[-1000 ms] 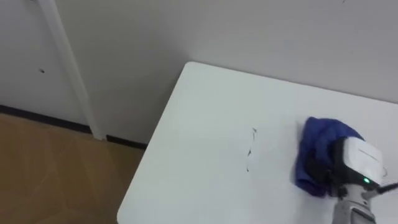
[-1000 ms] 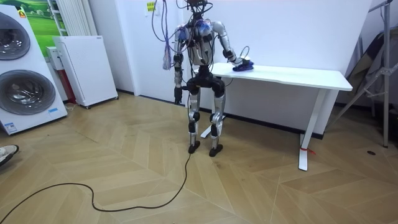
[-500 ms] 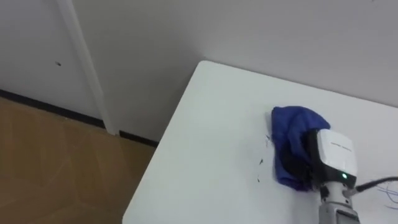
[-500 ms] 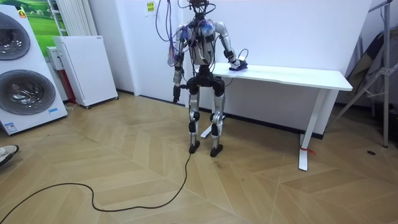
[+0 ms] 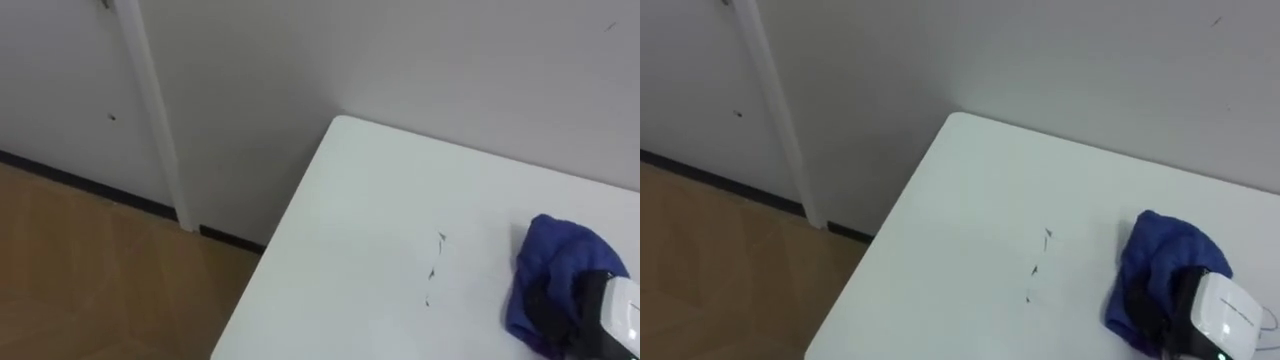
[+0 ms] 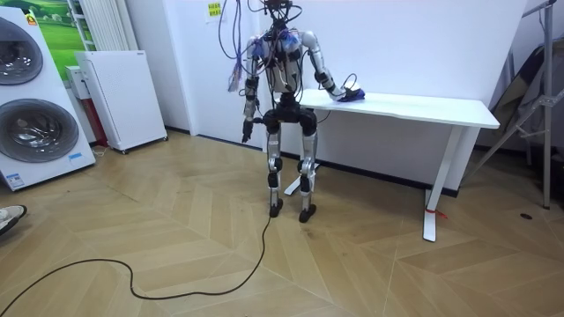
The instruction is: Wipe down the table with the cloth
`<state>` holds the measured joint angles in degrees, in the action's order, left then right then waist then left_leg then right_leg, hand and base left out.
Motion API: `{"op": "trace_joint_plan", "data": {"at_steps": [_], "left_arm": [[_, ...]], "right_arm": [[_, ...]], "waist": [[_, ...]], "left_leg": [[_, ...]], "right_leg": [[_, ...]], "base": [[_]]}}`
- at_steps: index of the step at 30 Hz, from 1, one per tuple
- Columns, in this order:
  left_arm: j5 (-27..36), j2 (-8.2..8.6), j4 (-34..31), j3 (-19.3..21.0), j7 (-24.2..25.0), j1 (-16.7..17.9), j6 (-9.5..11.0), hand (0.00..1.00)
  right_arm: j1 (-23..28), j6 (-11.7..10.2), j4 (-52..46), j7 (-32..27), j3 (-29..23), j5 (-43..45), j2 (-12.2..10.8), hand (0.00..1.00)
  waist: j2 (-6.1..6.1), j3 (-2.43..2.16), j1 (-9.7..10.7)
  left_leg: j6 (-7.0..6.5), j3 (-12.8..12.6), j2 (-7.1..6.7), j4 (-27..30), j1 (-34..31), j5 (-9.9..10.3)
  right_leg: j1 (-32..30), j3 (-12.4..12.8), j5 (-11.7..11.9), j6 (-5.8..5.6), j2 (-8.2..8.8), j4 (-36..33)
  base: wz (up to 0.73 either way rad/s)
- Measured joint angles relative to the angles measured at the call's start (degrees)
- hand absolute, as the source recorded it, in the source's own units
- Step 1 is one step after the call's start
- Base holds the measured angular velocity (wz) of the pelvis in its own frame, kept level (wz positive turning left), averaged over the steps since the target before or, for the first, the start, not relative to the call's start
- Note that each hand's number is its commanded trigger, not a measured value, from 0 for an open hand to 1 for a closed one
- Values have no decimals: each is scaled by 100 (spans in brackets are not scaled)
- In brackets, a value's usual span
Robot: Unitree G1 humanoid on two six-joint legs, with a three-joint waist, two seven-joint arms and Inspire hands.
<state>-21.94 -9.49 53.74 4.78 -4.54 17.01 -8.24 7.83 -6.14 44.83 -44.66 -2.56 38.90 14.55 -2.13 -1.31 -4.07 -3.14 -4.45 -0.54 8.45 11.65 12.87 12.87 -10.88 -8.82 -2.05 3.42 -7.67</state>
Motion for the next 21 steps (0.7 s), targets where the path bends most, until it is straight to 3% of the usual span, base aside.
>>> {"op": "trace_joint_plan", "data": {"at_steps": [4, 6, 9, 10, 12, 14, 15, 16, 18, 21], "left_arm": [[-6, 106, 128, -170, -15, -157, -17, 0], [10, 133, 199, -296, 2, -241, -46, 0], [360, 152, 196, -320, 4, -225, -70, 0], [436, 176, 182, -320, 5, -198, -114, 0], [440, 195, 68, -395, 16, -88, -141, 0], [498, 202, 56, -408, 20, 67, -145, 0], [554, 196, 67, -385, 20, 137, -147, 0], [540, 197, 89, -352, 20, 183, -143, 0], [525, 194, 100, -180, 25, 197, -118, 0], [460, 158, 96, 283, 27, 267, -53, 0]], "right_arm": [[-442, 643, -393, 528, 376, 10, -188, 100], [-602, 1065, -835, 1058, 599, 240, -287, 100], [-605, 1254, -1472, 1576, 1008, 632, -347, 100], [-607, 1245, -1625, 1643, 1083, 725, -396, 100], [-609, 1173, -1639, 1646, 1066, 788, -362, 100], [-580, 946, -1542, 1548, 1006, 714, -310, 100], [-551, 717, -1381, 1373, 983, 595, -241, 100], [-505, 462, -1179, 1165, 931, 444, -172, 100], [-282, 169, -983, 796, 697, 342, -75, 100], [94, -160, -715, 261, 158, 41, -43, 100]], "waist": [[23, 18, -131], [33, 31, -147], [43, 70, -313], [43, 119, -316], [35, 131, -289], [36, 138, -223], [22, 140, -122], [25, 140, -65], [26, 135, -34], [23, 73, 28]], "left_leg": [[8, 66, 7, 6, -39, 13], [38, 116, 57, 40, -119, 22], [108, 190, 104, 36, -209, -7], [134, 254, 111, 36, -238, -23], [164, 338, 122, 77, -362, -28], [193, 387, 136, 148, -473, -35], [199, 434, 136, 167, -506, -37], [199, 459, 119, 194, -508, -36], [196, 438, 73, 219, -500, -35], [167, 304, 53, 215, -489, -52]], "right_leg": [[-133, -27, 5, 6, -64, -6], [-248, -23, 59, 86, -133, -23], [-387, -32, 98, 155, -242, -41], [-395, -73, 89, 179, -261, -40], [-469, -175, 61, 224, -265, -37], [-501, -253, 58, 235, -278, -13], [-487, -317, 47, 251, -271, 0], [-458, -328, 17, 255, -255, 10], [-384, -324, -55, 224, -193, 22], [-334, -328, -149, 143, -93, 15]], "base": [[-54], [-30], [-14], [19], [27], [26], [35], [40], [51], [44]]}}
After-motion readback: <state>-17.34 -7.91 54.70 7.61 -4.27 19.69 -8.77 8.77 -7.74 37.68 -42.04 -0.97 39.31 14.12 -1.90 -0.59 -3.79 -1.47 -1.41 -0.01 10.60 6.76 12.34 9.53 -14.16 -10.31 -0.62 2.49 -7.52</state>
